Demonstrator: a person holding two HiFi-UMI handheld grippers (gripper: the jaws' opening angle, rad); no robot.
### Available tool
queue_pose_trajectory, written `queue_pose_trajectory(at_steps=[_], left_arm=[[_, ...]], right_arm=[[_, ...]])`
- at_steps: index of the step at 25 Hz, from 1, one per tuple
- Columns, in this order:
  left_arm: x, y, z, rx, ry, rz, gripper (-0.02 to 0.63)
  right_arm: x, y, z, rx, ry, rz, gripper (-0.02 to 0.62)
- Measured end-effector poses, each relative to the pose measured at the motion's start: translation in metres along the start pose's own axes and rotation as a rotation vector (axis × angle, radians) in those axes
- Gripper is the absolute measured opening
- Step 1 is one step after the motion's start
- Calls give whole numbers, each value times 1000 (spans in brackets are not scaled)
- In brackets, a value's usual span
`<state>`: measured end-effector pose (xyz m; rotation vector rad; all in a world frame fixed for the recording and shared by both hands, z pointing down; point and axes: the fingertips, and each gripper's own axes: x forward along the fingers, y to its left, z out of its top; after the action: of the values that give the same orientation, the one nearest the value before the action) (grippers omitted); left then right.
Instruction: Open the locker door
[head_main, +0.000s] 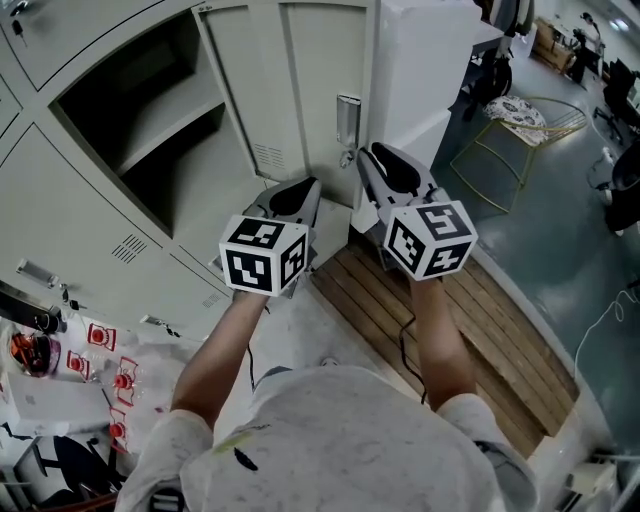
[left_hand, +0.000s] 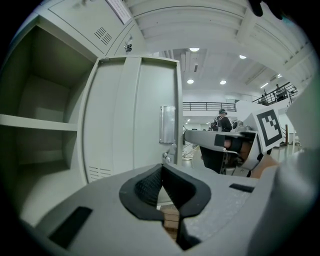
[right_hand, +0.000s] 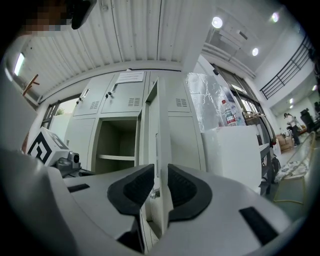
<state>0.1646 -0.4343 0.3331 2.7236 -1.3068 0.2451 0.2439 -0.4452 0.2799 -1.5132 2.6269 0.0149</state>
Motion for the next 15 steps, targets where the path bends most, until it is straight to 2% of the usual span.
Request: queue_pose_trajectory(at_steps=[15], left_arm=[[-52,18,-8,-34,-6,8,6]], right_arm=[[-9,59,-13,-6,64,-24,34]])
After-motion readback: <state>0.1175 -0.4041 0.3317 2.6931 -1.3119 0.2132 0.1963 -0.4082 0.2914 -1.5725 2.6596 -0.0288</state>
